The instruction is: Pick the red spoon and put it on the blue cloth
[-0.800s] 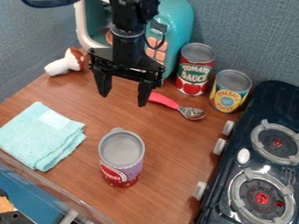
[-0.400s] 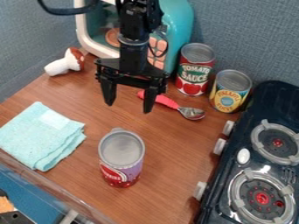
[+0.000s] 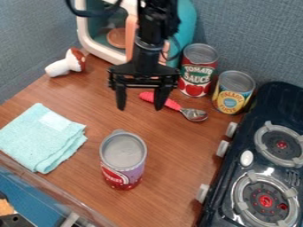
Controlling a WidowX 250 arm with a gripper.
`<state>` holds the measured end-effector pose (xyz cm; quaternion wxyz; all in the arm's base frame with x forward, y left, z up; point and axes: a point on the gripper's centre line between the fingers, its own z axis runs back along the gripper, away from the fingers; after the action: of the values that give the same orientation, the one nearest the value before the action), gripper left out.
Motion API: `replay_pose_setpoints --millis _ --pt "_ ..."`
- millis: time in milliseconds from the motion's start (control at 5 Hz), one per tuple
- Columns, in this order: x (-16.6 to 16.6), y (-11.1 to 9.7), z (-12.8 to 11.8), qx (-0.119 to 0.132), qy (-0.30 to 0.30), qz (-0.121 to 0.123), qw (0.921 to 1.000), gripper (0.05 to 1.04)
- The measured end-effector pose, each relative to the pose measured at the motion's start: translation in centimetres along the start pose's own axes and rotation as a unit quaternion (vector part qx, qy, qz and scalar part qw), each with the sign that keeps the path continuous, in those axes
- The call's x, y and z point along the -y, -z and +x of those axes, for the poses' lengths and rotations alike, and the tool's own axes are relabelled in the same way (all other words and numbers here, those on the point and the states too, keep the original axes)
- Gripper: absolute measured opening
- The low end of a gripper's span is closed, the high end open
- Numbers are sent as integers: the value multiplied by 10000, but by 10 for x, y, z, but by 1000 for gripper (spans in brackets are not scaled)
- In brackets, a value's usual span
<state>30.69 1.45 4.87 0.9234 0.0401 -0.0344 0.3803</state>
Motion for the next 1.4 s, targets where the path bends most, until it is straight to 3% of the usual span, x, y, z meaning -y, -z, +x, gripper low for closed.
replay_pose_setpoints --millis 200,400,600,800,1400 --pt "7 2 7 327 -1325 -177 9905 999" --pt "13 11 13 366 -2522 -315 9665 999" --pt "23 21 26 133 -3296 -336 9434 999" --pt "33 35 46 -36 -3645 -429 9302 999" --pt "64 61 72 -437 -3316 -537 9409 999"
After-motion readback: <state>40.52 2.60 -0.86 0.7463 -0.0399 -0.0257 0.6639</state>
